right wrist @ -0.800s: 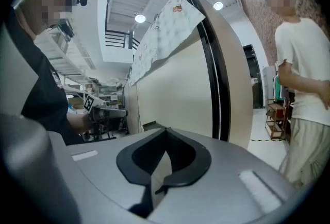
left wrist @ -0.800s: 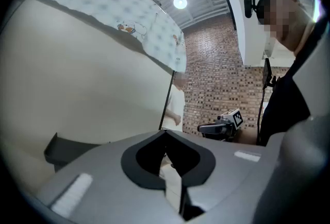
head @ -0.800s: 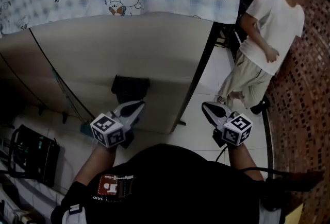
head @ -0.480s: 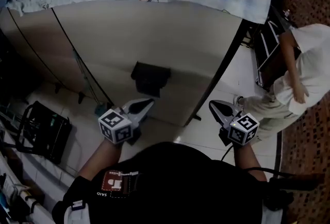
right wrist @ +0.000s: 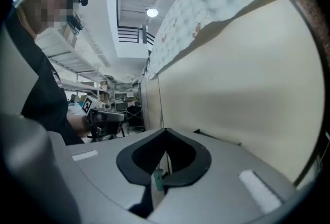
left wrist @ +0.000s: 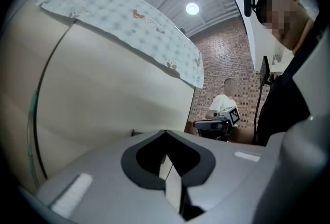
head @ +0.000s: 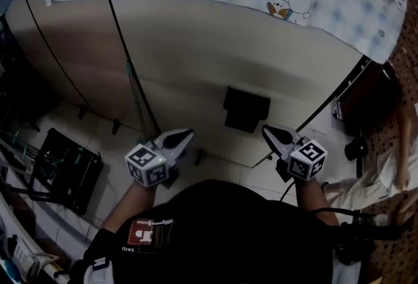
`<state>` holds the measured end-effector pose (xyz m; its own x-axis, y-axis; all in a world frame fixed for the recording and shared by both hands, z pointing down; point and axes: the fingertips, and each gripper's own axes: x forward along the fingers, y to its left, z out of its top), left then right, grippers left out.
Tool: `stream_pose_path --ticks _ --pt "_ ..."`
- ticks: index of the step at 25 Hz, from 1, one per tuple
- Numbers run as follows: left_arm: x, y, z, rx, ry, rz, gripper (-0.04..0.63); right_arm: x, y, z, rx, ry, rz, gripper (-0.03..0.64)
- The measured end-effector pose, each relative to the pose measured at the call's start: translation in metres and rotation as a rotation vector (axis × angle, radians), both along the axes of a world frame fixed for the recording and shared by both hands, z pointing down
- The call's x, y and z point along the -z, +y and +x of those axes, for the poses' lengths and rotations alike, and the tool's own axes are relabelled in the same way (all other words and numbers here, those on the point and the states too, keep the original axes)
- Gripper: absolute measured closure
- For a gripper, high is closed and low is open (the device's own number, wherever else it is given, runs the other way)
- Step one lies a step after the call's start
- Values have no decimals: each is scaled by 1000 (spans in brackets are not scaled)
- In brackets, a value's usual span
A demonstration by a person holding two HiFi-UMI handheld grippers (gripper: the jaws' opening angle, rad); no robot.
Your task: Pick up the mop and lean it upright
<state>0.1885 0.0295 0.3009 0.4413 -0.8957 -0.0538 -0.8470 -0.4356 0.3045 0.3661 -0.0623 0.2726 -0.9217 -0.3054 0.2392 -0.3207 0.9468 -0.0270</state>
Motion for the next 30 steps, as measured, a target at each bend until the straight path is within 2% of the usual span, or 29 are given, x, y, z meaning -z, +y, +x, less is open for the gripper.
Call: stream_pose_path --ticks 2,3,5,9,13,17,23,27,30 --pt "17 -2 86 -78 -47 -90 595 10 11 90 -60 -30 -80 603" --pt "25 -7 105 -77 -58 -113 595 18 7 108 -55 -34 -99 603" --pt "33 -11 110 -56 -59 -119 595 26 2 112 -31 -31 -106 603" --pt "20 20 80 -48 -42 -91 595 4 35 83 -28 -22 -109 603" --pt "11 24 51 10 -31 -92 595 3 31 48 34 -26 -100 603" --pt "15 8 31 79 -50 -103 595 13 13 11 135 -22 -47 603" --pt "19 -15 -5 201 -54 -119 595 8 -8 -51 323 -26 -68 603" --pt "11 -27 -26 183 -41 -132 595 -4 -14 -82 342 -11 -84 603" --pt "3 -31 -57 153 -36 -127 595 -11 -20 -107 294 -2 -87 603"
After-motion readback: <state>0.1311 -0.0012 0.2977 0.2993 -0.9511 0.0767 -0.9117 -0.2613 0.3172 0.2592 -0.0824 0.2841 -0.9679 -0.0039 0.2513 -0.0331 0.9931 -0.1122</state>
